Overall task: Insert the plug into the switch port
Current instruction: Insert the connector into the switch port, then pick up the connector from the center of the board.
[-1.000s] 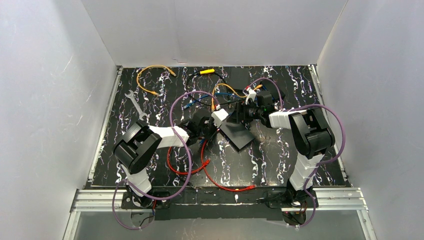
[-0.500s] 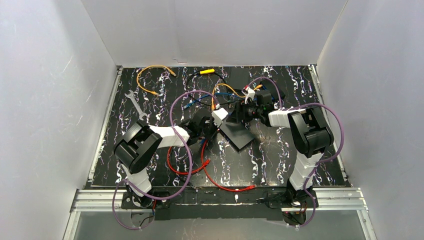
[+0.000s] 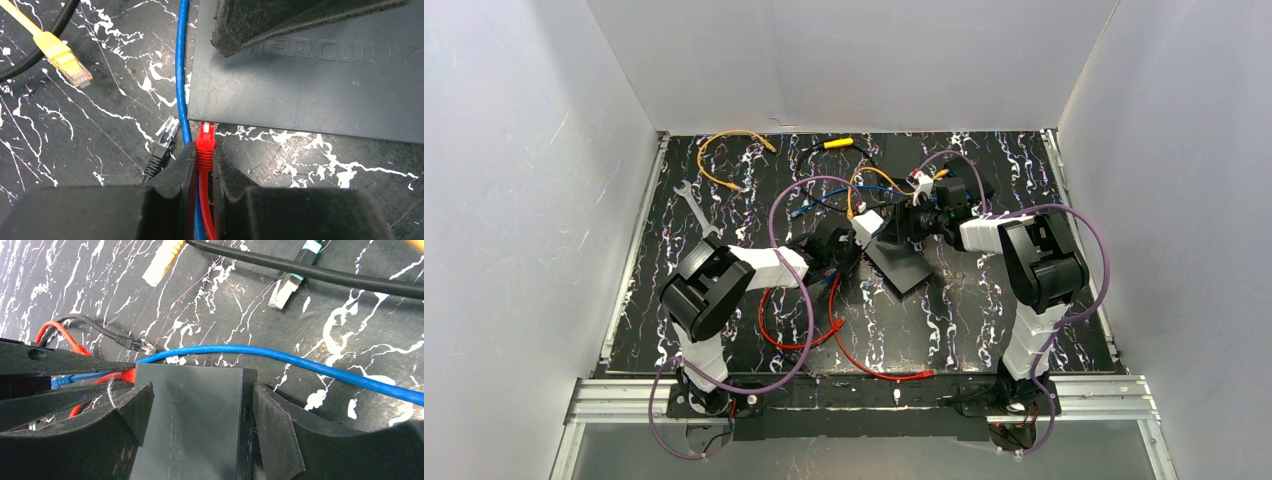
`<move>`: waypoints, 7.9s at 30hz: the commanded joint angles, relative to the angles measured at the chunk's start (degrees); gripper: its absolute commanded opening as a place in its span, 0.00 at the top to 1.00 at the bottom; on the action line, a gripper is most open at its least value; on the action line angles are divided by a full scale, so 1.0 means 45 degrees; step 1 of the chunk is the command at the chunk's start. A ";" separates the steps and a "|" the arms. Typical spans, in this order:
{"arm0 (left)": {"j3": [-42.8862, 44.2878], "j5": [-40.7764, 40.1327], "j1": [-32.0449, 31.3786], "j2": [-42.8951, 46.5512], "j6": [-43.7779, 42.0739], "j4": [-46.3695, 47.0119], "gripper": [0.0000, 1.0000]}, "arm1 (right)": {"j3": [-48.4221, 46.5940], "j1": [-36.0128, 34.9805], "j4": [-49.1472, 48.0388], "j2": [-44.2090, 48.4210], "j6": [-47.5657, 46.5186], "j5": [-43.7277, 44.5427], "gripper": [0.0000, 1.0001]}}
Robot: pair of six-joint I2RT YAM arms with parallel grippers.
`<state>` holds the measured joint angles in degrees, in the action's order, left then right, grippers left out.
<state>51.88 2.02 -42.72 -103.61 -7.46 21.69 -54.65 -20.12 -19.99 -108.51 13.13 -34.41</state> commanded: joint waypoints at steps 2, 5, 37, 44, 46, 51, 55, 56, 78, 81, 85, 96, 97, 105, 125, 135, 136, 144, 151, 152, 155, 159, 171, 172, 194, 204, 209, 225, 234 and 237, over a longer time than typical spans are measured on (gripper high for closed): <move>0.1694 0.0992 -0.0218 -0.0373 0.0256 0.3548 1.00 | 0.0242 -0.1368 0.2079 -0.0492 0.0982 -0.3737 0.21; 0.1750 0.1211 -0.0218 -0.0422 0.0222 0.3812 1.00 | 0.0172 -0.1467 0.2130 -0.0497 0.0891 -0.4029 0.22; -0.0287 0.0155 -0.0263 0.0402 0.0710 0.4426 1.00 | 0.0177 -0.0930 0.3377 0.0374 -0.0068 0.0156 0.20; -0.0718 0.0137 -0.0257 0.0517 0.0474 0.4066 1.00 | 0.0038 -0.0329 0.3588 0.0650 -0.0201 0.1595 0.17; -0.1008 0.0062 -0.0254 0.0595 0.0514 0.4083 0.99 | 0.0005 -0.0179 0.3632 0.0768 -0.0274 0.2008 0.16; -0.1665 -0.0268 -0.0263 0.1135 0.0455 0.4067 0.90 | 0.0139 0.0173 0.3538 0.0929 -0.0182 0.2813 0.13; -0.1880 -0.0940 -0.0254 0.1983 0.0256 0.3466 0.79 | 0.0238 0.0356 0.3428 0.0986 -0.0076 0.2943 0.11; -0.1873 -0.1080 -0.0263 0.2226 0.0253 0.3151 0.75 | 0.0266 0.0377 0.3426 0.1010 -0.0057 0.2990 0.11; -0.0047 0.0097 0.1333 0.4416 -0.0732 -0.6857 0.43 | 0.1406 0.0408 0.1998 0.1791 0.0690 0.1695 0.05; -0.0058 0.0244 0.1378 0.4267 -0.1174 -0.7200 0.44 | 0.1526 0.0408 0.1783 0.1782 0.0820 0.1515 0.05; 0.0370 0.0982 0.1368 0.3657 -0.1821 -0.7889 0.46 | 0.1597 0.0408 0.1670 0.1786 0.0872 0.1442 0.03; 0.0973 0.1435 0.1407 0.2444 -0.2319 -0.8376 0.50 | 0.1652 0.0408 0.1690 0.2013 0.0874 0.1593 0.00; 0.1030 0.1395 0.1424 0.2318 -0.2383 -0.8366 0.50 | 0.1639 0.0408 0.1703 0.2005 0.0854 0.1566 0.00; 0.1230 0.1596 0.1750 0.1359 -0.2733 -0.8417 0.53 | 0.1608 0.0408 0.1664 0.1976 0.0870 0.1406 0.00; 0.2808 -0.0484 0.1822 0.2754 -0.2770 -1.2096 1.00 | 0.1637 0.0408 0.1746 0.2050 0.0867 0.1398 0.00; 0.3453 -0.0569 0.1681 0.5638 -0.2454 -1.3077 1.00 | 0.1598 0.0408 0.1761 0.2036 0.0911 0.1253 0.00; 0.3408 -0.0464 0.1654 0.5864 -0.2444 -1.2972 1.00 | 0.1615 0.0408 0.1763 0.2047 0.0911 0.1260 0.00; 0.2608 0.2429 0.1180 0.7017 -0.2386 -1.1399 1.00 | 0.1598 0.0408 0.1786 0.2079 0.0911 0.1094 0.00; 0.2640 0.4153 0.0991 0.6597 -0.1554 -1.0488 1.00 | 0.1560 0.0408 0.1804 0.2024 0.0931 0.0915 0.00; 0.2645 0.4186 0.0947 0.6487 -0.1414 -1.0344 1.00 | 0.1559 0.0408 0.1805 0.2023 0.0941 0.0895 0.00; 0.2601 0.4411 0.0885 0.6125 -0.1025 -0.9917 1.00 | 0.1560 0.0408 0.1824 0.2070 0.0932 0.0873 0.00; 0.2540 0.4722 0.0841 0.5627 -0.0179 -0.9187 1.00 | 0.1452 0.0408 0.2107 0.2096 0.1002 0.0809 0.00; 0.2187 0.4326 0.0841 0.4331 0.1561 -0.8213 1.00 | 0.2076 0.0389 0.1399 0.3319 0.1877 0.0567 0.00; 0.2215 0.4181 0.0831 0.4333 0.1561 -0.8243 1.00 | 0.2185 0.0389 0.1261 0.3518 0.1970 0.0559 0.00; 0.6168 -0.1883 0.0216 0.7458 -0.0131 -1.3710 1.00 | 0.2712 -0.0041 0.1221 0.6140 0.2161 0.0761 0.04; 0.7194 -0.7811 -0.0009 0.7264 -0.1767 -1.5112 1.00 | 0.2750 -0.0114 0.1104 0.6390 0.2230 0.0785 0.04; 0.5004 -0.8372 -0.0599 0.7001 -0.2575 -1.2651 1.00 | 0.2893 -0.0244 0.0687 0.6606 0.2559 0.0887 0.04; 0.0706 -0.7260 -0.2433 0.7325 -0.3046 -0.7419 1.00 | 0.4252 -0.2527 -0.3413 0.6917 0.8129 0.3784 0.10; -0.1104 -0.7009 -0.3248 0.7978 -0.3631 -0.5038 1.00 | 0.4208 -0.3640 -0.4402 0.6654 1.1646 0.5249 0.19; -0.1503 -0.7002 -0.3466 0.8063 -0.3925 -0.4283 1.00 | 0.3630 -0.4147 -0.3223 0.6656 1.1768 0.5918 0.22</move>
<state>47.00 -30.06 -56.95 -69.30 -23.59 -4.86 -34.79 -36.18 -36.07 -79.22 61.04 -13.13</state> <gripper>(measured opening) 0.116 0.801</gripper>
